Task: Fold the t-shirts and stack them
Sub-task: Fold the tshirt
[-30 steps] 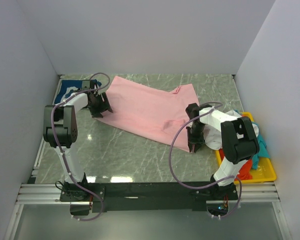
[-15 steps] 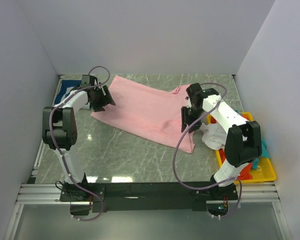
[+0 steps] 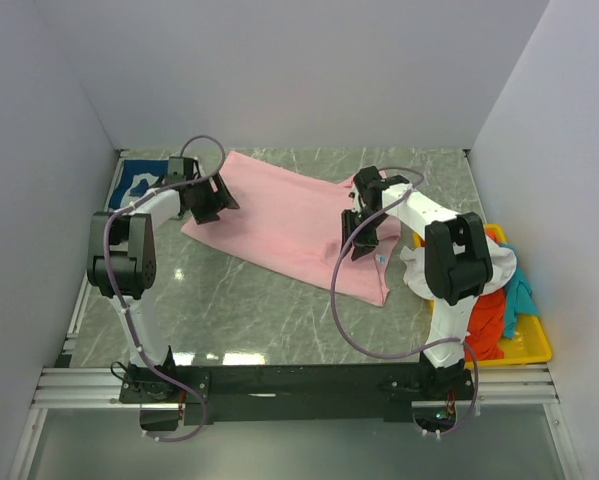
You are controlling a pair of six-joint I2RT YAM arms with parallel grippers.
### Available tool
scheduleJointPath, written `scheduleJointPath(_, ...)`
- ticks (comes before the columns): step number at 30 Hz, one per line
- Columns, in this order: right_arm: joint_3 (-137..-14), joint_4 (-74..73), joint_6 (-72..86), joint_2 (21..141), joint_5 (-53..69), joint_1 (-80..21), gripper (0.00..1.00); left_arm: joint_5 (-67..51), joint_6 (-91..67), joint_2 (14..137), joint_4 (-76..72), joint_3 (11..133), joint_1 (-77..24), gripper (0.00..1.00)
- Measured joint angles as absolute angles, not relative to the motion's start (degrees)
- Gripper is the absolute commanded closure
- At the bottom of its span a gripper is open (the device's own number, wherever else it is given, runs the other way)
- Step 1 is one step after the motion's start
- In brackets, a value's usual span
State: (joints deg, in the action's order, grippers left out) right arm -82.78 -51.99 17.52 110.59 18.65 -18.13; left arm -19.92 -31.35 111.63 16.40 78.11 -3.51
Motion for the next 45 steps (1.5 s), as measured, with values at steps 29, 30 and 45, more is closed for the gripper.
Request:
scheduleJointPath(29,-59.9,-46.2,18.9,103.1,23.2,-18.1,0.58,-13.0,-41.0,86.2,14.0,43.2,-3.5,0.19)
scheduleJointPath(30,-58.9,-46.4,18.9,102.6,23.5,-18.1,0.58,-12.9,-41.6,84.6,14.9,41.9,-3.5,0.19)
scheduleJointPath(45,-67.5,-54.9,16.8,99.6,17.9,-19.6,0.58,-9.6,-44.4,73.0,23.2,42.6,-3.5,0.19)
